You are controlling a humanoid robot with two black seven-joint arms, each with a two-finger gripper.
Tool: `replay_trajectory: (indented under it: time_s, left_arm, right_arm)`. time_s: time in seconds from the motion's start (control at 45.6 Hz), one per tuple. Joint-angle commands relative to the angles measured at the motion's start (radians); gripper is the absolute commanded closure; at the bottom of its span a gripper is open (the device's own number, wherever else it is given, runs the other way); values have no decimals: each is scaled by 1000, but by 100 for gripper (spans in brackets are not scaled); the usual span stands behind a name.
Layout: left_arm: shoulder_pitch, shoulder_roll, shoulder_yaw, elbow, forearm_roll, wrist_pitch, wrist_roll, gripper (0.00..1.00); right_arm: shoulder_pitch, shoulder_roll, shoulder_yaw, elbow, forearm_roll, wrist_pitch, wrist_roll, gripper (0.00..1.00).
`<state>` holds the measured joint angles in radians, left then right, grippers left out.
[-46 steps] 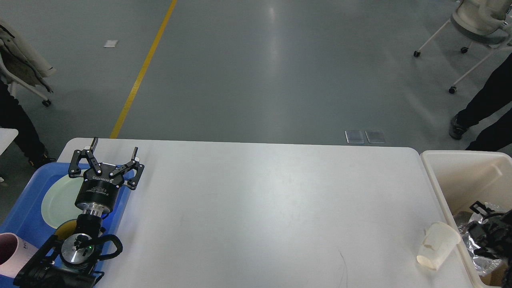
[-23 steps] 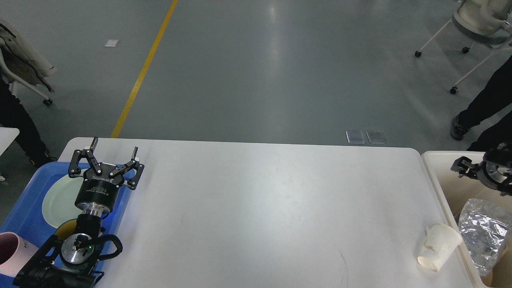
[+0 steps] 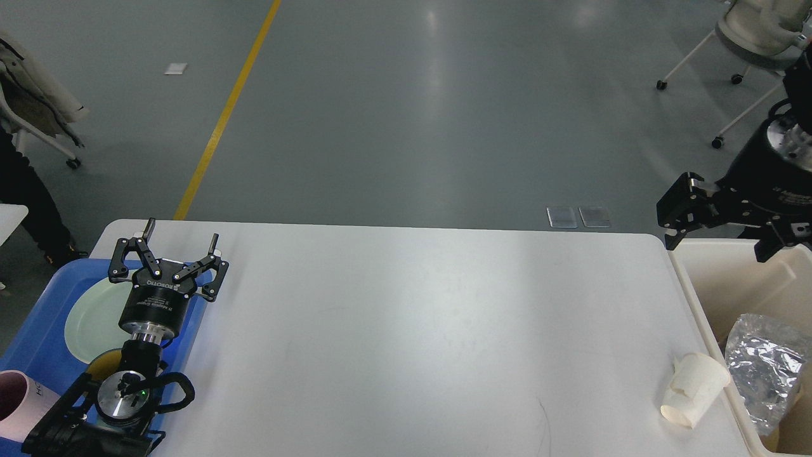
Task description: Tidy desktop
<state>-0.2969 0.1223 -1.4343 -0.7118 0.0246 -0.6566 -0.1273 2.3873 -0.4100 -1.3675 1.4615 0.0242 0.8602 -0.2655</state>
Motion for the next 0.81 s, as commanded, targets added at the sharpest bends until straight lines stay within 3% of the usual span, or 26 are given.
replay_trajectory:
  time_s: [0.0, 0.11, 0.438, 0.636, 0.789]
  left_arm:
    - [1, 0, 0, 0, 0, 0, 0, 3]
    - [-1, 0, 0, 0, 0, 0, 0, 3]
    - [-1, 0, 0, 0, 0, 0, 0, 3]
    - [-1, 0, 0, 0, 0, 0, 0, 3]
    - [-1, 0, 0, 0, 0, 0, 0, 3]
  right_arm:
    - [165, 4, -1, 161, 0, 33, 0, 0]
    - [208, 4, 2, 232, 0, 22, 0, 0]
    - [161, -62, -22, 227, -17, -24, 0, 0]
    - [-45, -184, -44, 198, -49, -197, 0, 0]
    - [-330, -219, -4, 85, -50, -421, 0, 0]
